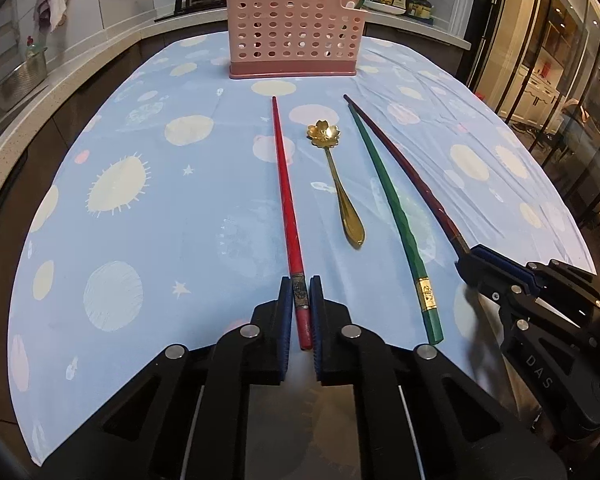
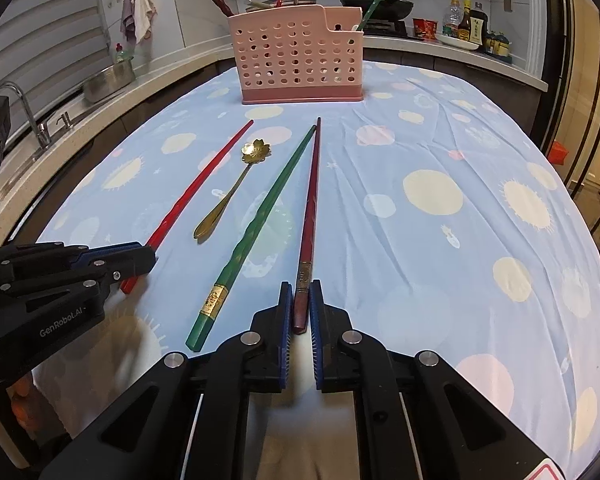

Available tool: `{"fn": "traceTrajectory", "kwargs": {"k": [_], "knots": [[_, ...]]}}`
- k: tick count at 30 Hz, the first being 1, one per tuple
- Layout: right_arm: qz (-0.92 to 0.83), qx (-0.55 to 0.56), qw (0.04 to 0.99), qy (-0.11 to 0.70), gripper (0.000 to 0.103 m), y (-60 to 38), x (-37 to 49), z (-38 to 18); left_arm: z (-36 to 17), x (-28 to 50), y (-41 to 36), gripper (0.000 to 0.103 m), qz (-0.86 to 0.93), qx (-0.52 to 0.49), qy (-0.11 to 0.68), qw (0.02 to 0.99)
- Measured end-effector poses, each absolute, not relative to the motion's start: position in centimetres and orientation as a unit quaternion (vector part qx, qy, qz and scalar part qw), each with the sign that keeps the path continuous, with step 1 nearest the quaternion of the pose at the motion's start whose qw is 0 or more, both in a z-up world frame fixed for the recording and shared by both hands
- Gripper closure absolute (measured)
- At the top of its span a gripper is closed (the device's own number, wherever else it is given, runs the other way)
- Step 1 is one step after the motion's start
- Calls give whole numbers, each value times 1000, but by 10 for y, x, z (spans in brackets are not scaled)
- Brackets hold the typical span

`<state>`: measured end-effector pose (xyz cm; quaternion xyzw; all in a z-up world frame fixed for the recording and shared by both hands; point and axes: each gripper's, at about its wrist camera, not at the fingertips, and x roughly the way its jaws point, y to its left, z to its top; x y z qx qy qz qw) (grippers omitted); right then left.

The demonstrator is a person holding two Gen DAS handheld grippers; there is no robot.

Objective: Organize utensils
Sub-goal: 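Grasp the red chopstick with the left tool while the right tool grasps a dark red chopstick, then lift both held chopsticks and carry them over the pink holder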

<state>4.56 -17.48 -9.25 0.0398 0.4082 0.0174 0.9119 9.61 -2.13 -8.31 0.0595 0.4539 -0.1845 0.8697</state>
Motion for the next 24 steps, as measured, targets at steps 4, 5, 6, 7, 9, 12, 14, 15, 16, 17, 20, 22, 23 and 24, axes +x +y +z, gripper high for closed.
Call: {"fn": "traceTrajectory", "kwargs": {"k": [4,5,6,7,9,12,14,15,16,17,20,22,23,24], "knots": [[16,48,913,404,96,-181,42,-87,-81,94,-22,95,-192,57,457,867],[16,49,914,402,96,-182,41,-85,-81,93,-23,96,-193,56,457,866],[15,50,915,399,96,-183,40,-83,-80,93,-23,96,-195,55,457,866],[15,51,917,396,96,-184,39,-81,-79,92,-23,96,-195,55,457,866],[14,54,919,390,96,-186,38,-75,-77,91,-23,96,-195,54,455,867],[13,59,923,379,96,-190,36,-66,-69,90,-19,96,-194,49,448,872],[11,62,927,369,96,-193,34,-58,-62,90,-15,96,-192,44,440,876],[11,64,929,364,96,-195,33,-54,-58,90,-12,96,-192,41,436,878],[11,66,931,358,96,-197,32,-50,-53,91,-10,96,-191,37,432,880],[11,67,933,353,96,-198,32,-45,-48,91,-8,97,-191,35,427,883],[11,75,940,333,96,-204,31,-28,-32,92,-3,97,-192,27,410,891],[11,79,945,318,96,-209,31,-15,-21,92,-1,97,-193,23,397,897],[9,78,948,310,96,-210,32,-9,-16,93,0,97,-193,21,391,900],[7,78,950,303,96,-212,32,-4,-12,93,0,97,-194,20,387,901]]}}
